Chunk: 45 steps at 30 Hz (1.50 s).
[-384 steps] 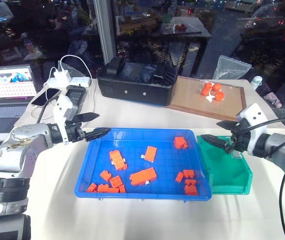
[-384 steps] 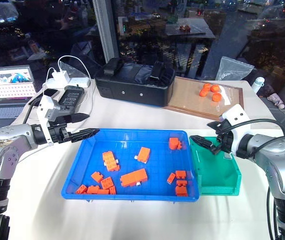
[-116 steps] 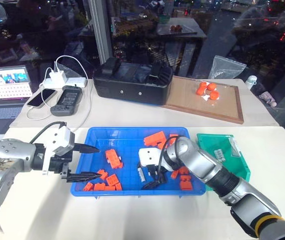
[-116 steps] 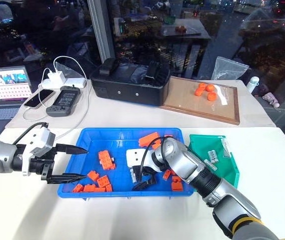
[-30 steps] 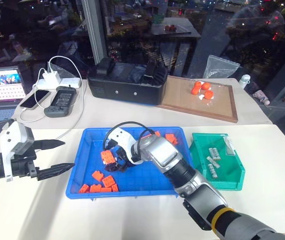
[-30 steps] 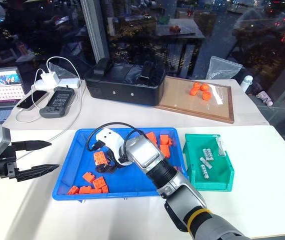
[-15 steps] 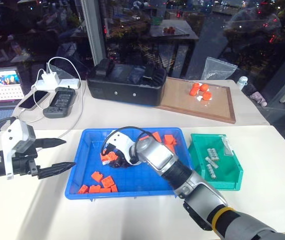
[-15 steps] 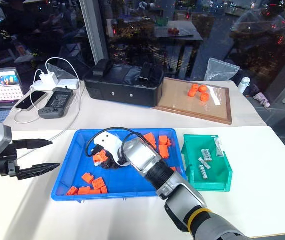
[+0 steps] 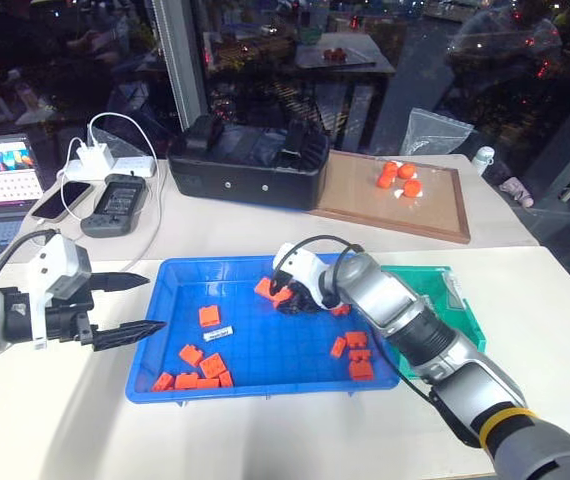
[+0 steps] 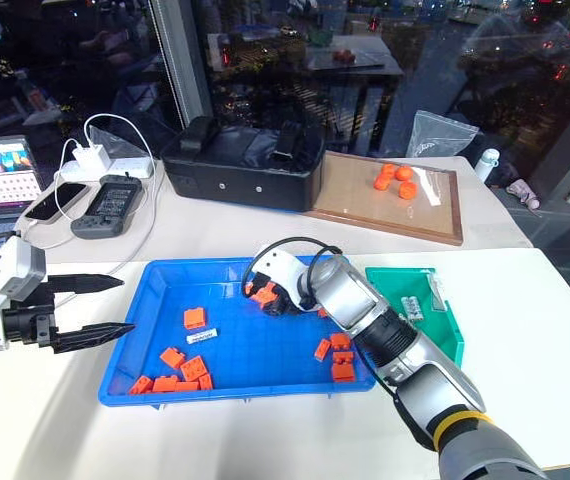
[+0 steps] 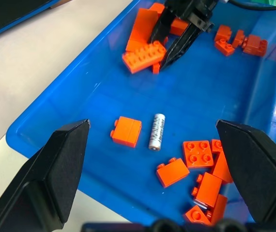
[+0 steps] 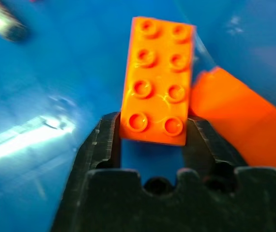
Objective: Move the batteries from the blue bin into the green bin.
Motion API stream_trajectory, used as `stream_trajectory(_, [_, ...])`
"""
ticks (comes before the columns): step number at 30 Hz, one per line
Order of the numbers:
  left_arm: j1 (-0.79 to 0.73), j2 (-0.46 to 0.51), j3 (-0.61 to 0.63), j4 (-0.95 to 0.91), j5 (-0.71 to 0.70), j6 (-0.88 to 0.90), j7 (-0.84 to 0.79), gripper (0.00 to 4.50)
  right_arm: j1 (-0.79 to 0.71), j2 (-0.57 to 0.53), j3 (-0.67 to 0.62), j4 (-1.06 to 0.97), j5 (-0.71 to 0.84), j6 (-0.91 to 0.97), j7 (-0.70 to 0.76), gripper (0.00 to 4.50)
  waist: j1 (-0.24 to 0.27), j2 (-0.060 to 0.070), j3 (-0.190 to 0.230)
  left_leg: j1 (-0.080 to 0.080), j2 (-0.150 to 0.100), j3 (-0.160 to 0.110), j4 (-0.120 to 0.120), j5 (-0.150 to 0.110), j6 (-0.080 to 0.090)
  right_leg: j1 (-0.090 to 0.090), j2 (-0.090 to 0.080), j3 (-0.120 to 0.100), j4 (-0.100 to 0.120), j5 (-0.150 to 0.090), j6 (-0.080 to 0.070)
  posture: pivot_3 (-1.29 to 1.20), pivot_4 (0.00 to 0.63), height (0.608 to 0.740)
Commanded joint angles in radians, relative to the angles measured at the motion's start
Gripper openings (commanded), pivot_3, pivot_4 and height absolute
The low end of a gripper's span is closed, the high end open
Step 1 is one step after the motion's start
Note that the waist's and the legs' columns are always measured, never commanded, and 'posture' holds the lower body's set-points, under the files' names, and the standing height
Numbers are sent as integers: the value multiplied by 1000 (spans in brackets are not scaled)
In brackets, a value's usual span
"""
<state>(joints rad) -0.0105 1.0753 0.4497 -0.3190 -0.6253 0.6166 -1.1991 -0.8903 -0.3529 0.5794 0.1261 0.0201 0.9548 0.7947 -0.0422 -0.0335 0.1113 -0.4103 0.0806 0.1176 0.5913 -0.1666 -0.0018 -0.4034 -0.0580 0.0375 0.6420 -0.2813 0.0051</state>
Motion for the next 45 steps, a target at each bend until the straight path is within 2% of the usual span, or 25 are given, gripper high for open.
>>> stream_trajectory(1, [-39,11,-12,17,5,-24,-5,4500,-45,-19,-27,-68,12,-12,44,3754,0,0,0,0,0,0,0,0,0,0,0,0,0,0,0,0,150,735])
stream_trajectory(3, [-49,16,-23,24,6,-28,-10,4500,-52,-17,-46,-101,30,-3,62,4387,1,0,0,0,0,0,0,0,0,0,0,0,0,0,0,0,150,735])
stream_trajectory(4, [-55,19,-26,28,5,-29,-14,4500,-55,-10,-56,-117,43,-1,71,4458,1,0,0,0,0,0,0,0,0,0,0,0,0,0,0,0,150,735])
stream_trajectory(10, [-83,34,-36,58,16,-38,-30,4500,-45,95,-60,-172,113,-65,111,4458,-1,0,0,0,2,0,0,0,0,0,2,0,1,0,0,0,150,735])
stream_trajectory(16, [-79,35,-28,45,11,-30,-30,4500,-26,186,26,-50,81,-171,109,4458,4,0,0,0,1,3,1,0,0,-1,2,-1,0,0,0,0,150,735])
stream_trajectory(25, [-17,49,17,19,8,-19,-45,4500,10,226,115,112,-11,-291,103,4458,6,0,0,1,1,3,1,-1,-2,-2,-1,-3,0,0,0,0,150,735])
stream_trajectory(28, [-30,47,1,16,5,-16,-37,4500,15,260,112,179,-32,-332,82,3726,3,0,0,1,1,3,1,-1,-2,-1,0,-3,1,0,0,0,150,735])
stream_trajectory(32, [-28,45,-11,5,11,-15,-33,4500,22,270,104,167,-47,-338,84,2295,1,0,0,1,2,3,1,-1,-2,-1,0,-3,1,0,-1,0,150,735])
stream_trajectory(38, [-31,35,-15,-7,0,-11,-35,4500,39,213,93,70,-56,-315,118,298,5,0,0,1,1,3,1,-1,-2,-1,0,-3,1,0,-1,0,150,735])
stream_trajectory(42, [-59,29,-26,-9,-38,-5,-55,4500,35,127,21,-67,-9,-261,169,265,9,0,0,1,1,3,1,-4,-7,-1,-1,-4,1,0,-1,0,150,735])
stream_trajectory(45, [-107,13,-52,0,-82,1,-70,4500,37,12,-106,-165,68,-213,224,264,18,0,0,0,1,3,1,-3,-6,-1,-1,-4,1,0,0,0,150,735])
